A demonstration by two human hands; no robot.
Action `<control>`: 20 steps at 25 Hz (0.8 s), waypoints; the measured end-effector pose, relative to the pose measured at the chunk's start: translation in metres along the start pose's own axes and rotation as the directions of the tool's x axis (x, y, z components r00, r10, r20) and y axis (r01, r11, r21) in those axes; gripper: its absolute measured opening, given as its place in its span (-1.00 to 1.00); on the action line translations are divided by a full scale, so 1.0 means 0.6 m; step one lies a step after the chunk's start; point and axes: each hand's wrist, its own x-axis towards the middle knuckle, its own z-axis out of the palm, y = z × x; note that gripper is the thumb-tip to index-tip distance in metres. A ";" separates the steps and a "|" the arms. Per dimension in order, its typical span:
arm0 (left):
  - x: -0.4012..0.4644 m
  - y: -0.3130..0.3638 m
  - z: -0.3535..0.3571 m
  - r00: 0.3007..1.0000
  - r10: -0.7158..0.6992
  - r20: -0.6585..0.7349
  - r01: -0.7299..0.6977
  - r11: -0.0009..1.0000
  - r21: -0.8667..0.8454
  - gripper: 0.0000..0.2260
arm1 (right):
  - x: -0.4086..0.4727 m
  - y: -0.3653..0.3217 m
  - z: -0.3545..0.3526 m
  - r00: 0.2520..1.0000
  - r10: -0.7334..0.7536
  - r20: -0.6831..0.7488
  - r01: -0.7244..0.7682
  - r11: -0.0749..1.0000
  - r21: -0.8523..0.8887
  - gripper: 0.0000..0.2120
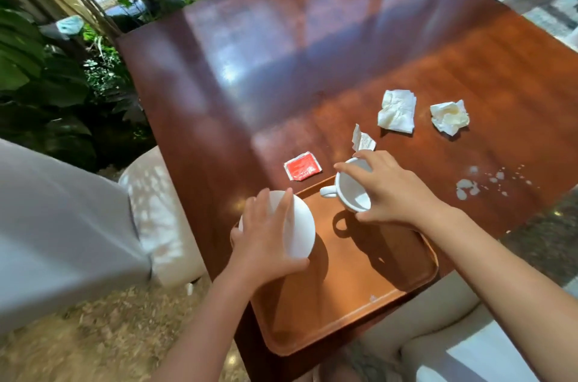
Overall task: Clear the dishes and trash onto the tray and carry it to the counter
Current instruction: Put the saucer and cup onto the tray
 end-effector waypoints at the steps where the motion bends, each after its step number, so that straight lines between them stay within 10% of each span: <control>1: -0.010 0.001 0.013 1.000 -0.017 0.009 0.017 1.000 0.002 0.02 | -0.002 -0.007 0.005 1.000 -0.020 0.002 0.020 1.000 -0.005 -0.20; 20: -0.004 0.017 0.053 0.996 -0.022 0.092 0.006 0.985 0.171 -0.02 | 0.002 0.004 0.040 0.993 -0.055 0.102 0.070 0.986 -0.151 -0.11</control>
